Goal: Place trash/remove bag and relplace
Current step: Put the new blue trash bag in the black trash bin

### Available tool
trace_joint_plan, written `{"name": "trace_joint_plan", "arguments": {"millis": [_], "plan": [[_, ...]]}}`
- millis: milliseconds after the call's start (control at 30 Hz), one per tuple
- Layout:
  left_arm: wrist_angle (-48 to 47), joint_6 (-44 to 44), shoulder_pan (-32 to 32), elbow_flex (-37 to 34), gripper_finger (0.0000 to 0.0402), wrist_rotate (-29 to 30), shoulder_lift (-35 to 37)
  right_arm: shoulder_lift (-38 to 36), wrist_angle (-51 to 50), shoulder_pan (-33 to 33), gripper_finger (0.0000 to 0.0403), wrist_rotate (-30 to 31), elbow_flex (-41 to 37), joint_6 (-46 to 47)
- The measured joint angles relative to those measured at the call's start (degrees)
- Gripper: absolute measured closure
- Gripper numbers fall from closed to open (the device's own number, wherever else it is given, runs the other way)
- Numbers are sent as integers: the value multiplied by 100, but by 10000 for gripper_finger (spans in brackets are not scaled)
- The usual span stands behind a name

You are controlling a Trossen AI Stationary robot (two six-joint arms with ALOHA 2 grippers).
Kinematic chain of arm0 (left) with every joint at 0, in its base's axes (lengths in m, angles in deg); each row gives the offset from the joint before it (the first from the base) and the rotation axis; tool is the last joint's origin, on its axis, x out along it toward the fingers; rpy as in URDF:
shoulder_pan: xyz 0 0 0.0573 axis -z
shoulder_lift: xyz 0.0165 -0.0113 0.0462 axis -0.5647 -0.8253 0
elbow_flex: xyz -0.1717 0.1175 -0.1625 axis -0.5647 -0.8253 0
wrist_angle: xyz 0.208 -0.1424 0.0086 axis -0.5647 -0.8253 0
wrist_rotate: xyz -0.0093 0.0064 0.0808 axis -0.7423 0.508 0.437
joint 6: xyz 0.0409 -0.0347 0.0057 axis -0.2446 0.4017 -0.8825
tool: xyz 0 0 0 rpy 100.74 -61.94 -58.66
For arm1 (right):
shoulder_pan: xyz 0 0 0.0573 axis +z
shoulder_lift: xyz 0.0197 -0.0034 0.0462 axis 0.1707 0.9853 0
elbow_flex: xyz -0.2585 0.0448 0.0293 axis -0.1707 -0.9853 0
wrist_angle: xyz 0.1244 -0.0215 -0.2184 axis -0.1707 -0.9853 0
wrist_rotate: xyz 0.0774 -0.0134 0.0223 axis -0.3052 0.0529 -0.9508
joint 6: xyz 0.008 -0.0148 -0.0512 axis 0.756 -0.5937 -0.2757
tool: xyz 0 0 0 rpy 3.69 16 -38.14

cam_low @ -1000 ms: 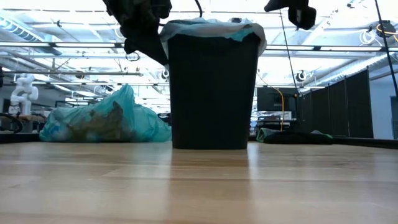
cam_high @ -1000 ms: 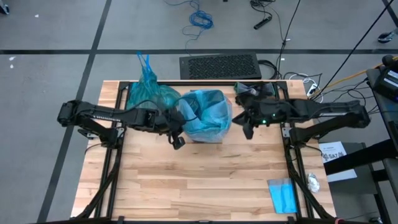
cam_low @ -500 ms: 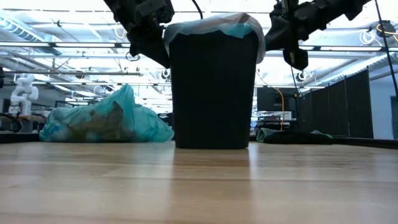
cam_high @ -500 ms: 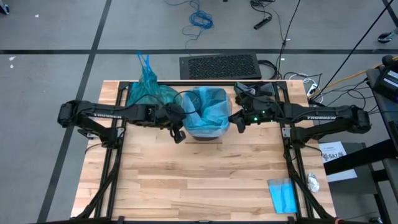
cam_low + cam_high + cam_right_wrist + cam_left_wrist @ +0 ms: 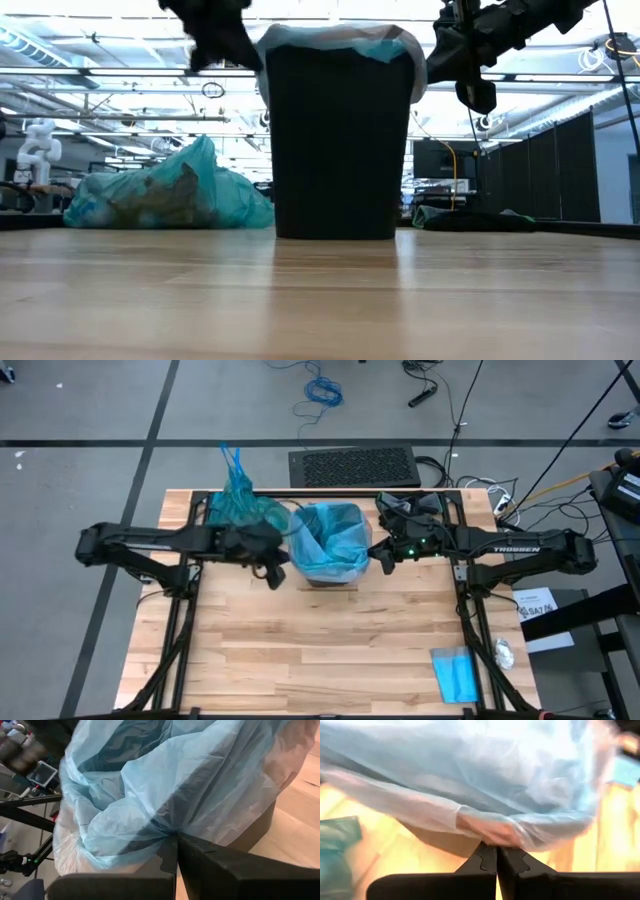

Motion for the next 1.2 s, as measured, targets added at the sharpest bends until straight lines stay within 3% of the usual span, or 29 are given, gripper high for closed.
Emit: {"name": "trace_joint_plan", "arguments": {"millis": [167,333,533,933,1200], "plan": [[-442,149,153,86,401,707,561,0,-2,0,403,0,0,0],[-1015,628,166,88,401,802,702,0,0,0,403,-8,0,2],[109,319,269,99,401,1102,775,0,12,0,403,-13,0,2],[176,214,289,88,401,824,-251,28,119,0,403,-11,0,0],[295,48,289,45,401,805,-726,427,50,-2,403,-50,0,-108]]}}
